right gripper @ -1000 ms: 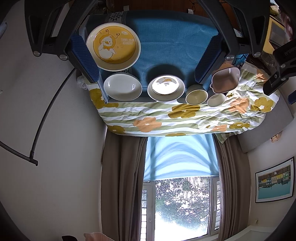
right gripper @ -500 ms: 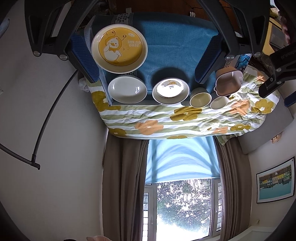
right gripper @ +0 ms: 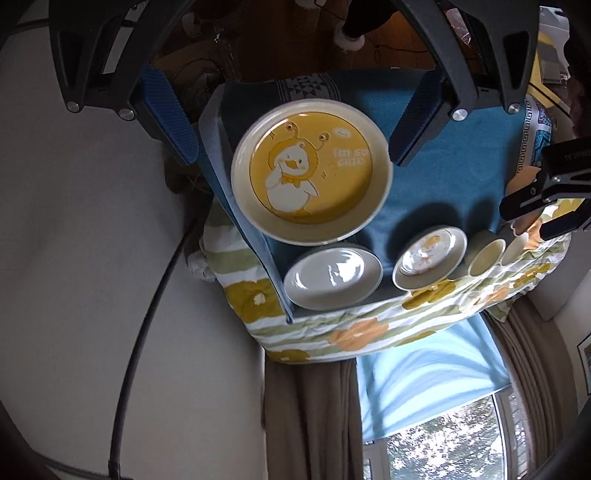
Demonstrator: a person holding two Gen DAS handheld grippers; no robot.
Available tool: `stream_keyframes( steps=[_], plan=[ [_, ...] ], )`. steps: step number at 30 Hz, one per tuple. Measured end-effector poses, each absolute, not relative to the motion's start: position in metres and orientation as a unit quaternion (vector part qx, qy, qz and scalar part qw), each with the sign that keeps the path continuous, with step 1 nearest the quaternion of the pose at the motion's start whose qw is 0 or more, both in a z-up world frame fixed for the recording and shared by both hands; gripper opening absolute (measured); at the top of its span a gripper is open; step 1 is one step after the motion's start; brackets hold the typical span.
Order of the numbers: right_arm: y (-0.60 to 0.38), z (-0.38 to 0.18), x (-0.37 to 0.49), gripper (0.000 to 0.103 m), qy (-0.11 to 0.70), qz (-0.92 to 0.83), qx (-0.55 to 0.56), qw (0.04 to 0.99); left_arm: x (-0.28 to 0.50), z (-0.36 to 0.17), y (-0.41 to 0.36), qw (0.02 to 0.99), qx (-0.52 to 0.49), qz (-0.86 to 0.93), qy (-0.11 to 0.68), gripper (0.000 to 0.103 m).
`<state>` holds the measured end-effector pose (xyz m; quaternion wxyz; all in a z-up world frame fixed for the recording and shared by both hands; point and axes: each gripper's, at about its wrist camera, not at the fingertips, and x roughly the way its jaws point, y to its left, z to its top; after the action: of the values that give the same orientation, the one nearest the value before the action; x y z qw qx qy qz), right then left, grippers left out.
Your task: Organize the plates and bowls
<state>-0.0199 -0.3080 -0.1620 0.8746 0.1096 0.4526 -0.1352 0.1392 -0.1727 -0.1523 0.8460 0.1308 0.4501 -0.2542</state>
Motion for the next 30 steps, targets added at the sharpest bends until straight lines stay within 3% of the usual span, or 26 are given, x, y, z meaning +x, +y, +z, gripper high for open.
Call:
stream_keyframes(
  steps=[5, 7, 18, 20, 22, 30],
  plan=[
    [-0.343, -0.209, -0.020, 0.102, 0.478, -0.154, 0.196, 0.842, 0.186, -0.220, -0.216, 0.773, 0.140, -0.322, 0.528, 0.100],
    [-0.353, -0.223, -0.020, 0.093, 0.479, -0.155, 0.233, 0.832, 0.198, -0.242, -0.230, 0.749, 0.146, -0.340, 0.550, 0.098],
    [-0.377, -0.275, -0.006, 0.052, 0.470, -0.173, 0.347, 0.793, 0.240, -0.296, -0.265, 0.658, 0.166, -0.419, 0.603, 0.058],
    [-0.379, -0.278, -0.004, 0.042, 0.469, -0.175, 0.355, 0.790, 0.242, -0.301, -0.267, 0.649, 0.172, -0.425, 0.607, 0.043],
    [-0.379, -0.281, -0.002, 0.034, 0.471, -0.178, 0.355, 0.788, 0.243, -0.304, -0.270, 0.643, 0.175, -0.432, 0.608, 0.035],
    [-0.385, -0.288, -0.002, 0.016, 0.474, -0.194, 0.357, 0.781, 0.240, -0.309, -0.281, 0.628, 0.173, -0.461, 0.603, 0.011]
  ],
)
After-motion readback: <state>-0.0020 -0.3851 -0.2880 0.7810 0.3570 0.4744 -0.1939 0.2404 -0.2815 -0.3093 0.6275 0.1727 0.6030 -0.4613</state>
